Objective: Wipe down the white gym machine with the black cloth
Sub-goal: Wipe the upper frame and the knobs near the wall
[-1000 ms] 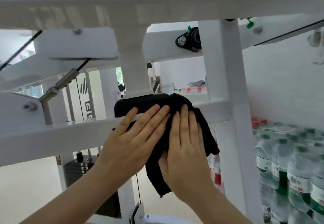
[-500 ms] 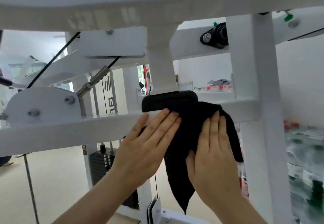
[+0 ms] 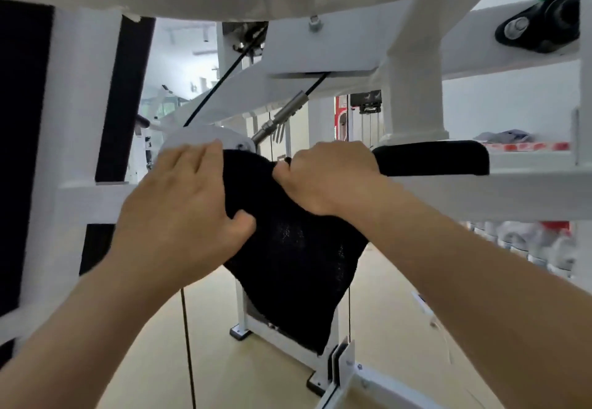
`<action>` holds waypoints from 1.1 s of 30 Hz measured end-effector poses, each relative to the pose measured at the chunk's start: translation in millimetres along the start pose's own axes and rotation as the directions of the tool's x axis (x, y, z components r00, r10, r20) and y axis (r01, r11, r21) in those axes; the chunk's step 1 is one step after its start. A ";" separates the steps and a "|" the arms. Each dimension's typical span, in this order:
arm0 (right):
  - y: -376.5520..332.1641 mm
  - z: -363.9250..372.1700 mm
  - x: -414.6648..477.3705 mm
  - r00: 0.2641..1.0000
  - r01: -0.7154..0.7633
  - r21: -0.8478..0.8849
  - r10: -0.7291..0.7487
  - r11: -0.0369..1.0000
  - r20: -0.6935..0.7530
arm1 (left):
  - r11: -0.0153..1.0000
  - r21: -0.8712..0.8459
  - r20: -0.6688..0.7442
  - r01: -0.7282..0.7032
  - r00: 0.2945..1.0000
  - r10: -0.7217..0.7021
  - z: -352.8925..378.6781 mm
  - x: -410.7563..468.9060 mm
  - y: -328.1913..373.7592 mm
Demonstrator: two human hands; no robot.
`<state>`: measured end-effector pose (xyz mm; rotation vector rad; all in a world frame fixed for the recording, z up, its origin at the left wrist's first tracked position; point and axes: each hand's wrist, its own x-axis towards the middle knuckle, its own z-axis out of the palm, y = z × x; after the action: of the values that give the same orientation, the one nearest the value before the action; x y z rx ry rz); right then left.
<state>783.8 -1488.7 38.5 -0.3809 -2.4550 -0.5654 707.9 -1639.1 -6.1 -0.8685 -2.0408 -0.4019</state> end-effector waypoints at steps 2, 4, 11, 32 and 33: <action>3.9 -6.0 9.1 0.994 -0.055 0.106 0.045 0.993 0.102 | 0.985 -0.098 -0.069 -0.140 0.989 0.134 -3.7 -6.5 17.5; 6.1 1.9 1.9 0.999 -0.047 0.125 0.049 0.991 -0.011 | 0.950 -0.221 0.110 -0.221 0.962 0.250 2.4 -3.4 32.8; 61.9 47.2 -75.8 0.873 0.048 -0.098 -0.090 0.994 -0.480 | 0.918 -0.305 0.556 -0.254 0.735 0.388 18.7 85.1 78.5; -25.5 74.7 -63.7 0.878 0.156 -0.054 -0.164 0.986 -0.450 | 0.950 0.098 -0.329 -0.296 0.891 0.312 82.3 7.4 -59.2; -21.7 74.4 -66.5 0.873 0.154 -0.044 -0.157 0.987 -0.462 | 0.965 0.082 -0.342 -0.249 0.902 0.262 83.2 7.0 -53.1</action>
<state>792.2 -1481.5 -63.0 -0.0353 -2.0257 -0.6464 618.5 -1626.9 -46.8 -0.9541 -1.5774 -0.3438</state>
